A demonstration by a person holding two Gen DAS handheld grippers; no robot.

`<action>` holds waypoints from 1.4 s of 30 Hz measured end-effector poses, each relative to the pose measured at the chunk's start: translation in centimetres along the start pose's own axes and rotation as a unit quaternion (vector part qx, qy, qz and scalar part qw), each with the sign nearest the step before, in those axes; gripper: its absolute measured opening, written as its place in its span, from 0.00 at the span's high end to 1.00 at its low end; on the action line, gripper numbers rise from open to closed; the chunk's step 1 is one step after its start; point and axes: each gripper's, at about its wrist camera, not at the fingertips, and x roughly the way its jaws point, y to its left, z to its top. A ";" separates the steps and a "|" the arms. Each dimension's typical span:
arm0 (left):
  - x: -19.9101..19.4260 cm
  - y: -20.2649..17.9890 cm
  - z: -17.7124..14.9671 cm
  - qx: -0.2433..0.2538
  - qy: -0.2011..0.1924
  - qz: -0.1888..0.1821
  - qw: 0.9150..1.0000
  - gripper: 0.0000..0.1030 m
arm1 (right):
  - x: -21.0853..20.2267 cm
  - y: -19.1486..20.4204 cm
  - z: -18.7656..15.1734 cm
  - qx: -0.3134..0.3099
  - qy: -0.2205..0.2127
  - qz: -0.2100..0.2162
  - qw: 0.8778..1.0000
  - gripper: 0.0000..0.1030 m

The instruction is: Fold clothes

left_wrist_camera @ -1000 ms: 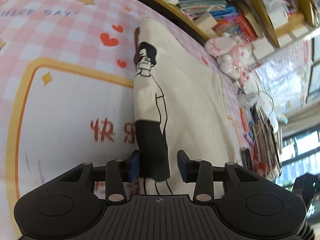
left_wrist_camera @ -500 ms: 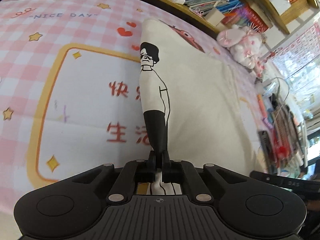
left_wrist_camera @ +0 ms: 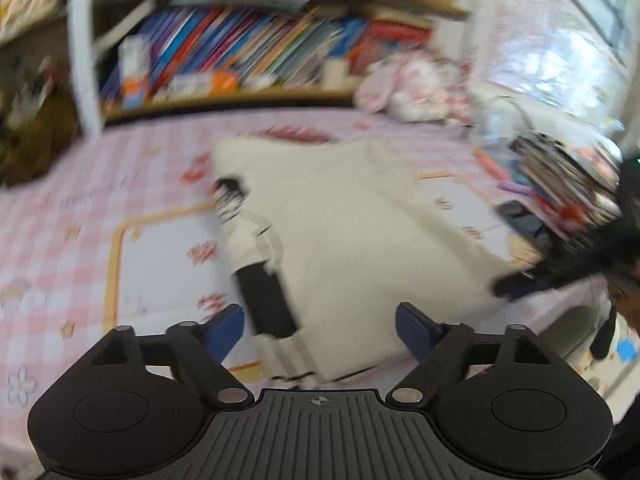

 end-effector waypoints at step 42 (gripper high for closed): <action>4.7 -6.4 0.0 0.296 0.026 0.072 0.952 0.72 | 4.2 10.0 -8.1 -0.662 -0.040 -0.194 0.723 0.72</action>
